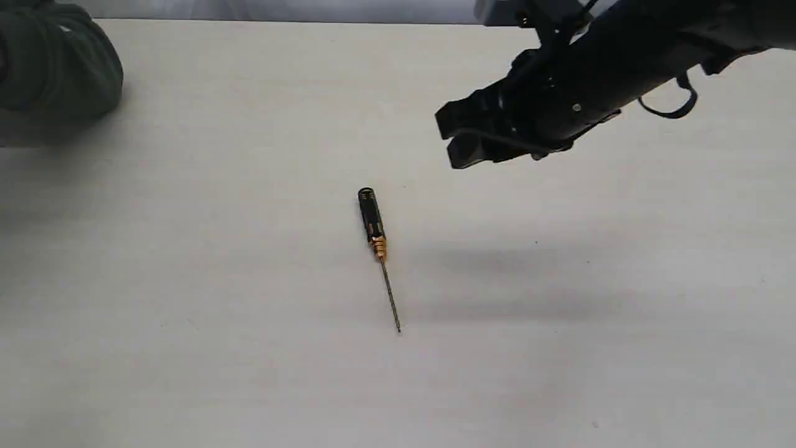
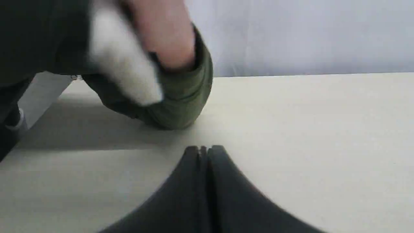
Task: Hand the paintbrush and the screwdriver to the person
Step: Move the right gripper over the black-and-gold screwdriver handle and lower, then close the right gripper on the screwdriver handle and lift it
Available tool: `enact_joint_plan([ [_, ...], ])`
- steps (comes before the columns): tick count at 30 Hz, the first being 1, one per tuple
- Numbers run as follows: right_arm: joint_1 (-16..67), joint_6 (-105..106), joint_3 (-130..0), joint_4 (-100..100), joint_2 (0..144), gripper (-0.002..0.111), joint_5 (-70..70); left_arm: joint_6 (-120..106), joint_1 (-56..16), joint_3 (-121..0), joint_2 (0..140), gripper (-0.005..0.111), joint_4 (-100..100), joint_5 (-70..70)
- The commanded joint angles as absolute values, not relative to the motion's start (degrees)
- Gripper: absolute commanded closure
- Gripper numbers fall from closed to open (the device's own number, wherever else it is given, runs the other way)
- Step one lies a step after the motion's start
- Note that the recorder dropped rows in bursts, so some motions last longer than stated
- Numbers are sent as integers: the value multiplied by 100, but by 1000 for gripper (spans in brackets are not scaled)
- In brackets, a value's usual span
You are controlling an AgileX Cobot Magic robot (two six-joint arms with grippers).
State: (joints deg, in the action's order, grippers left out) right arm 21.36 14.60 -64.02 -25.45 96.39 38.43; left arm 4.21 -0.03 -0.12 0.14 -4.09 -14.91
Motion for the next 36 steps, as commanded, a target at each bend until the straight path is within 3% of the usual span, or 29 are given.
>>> enact_joint_plan([
  [1, 2470, 1583, -6487, -2596, 9861, 63, 3558, 432, -40, 0, 0, 107, -382, -1431],
  [19, 2683, 1280, -7732, -2591, 11711, 63, 4095, 432, -40, 0, 0, 107, -382, -1431],
  [36, 2935, 1417, -7868, -2575, 11991, 63, 3842, 432, -40, 0, 0, 107, -407, -1419],
])
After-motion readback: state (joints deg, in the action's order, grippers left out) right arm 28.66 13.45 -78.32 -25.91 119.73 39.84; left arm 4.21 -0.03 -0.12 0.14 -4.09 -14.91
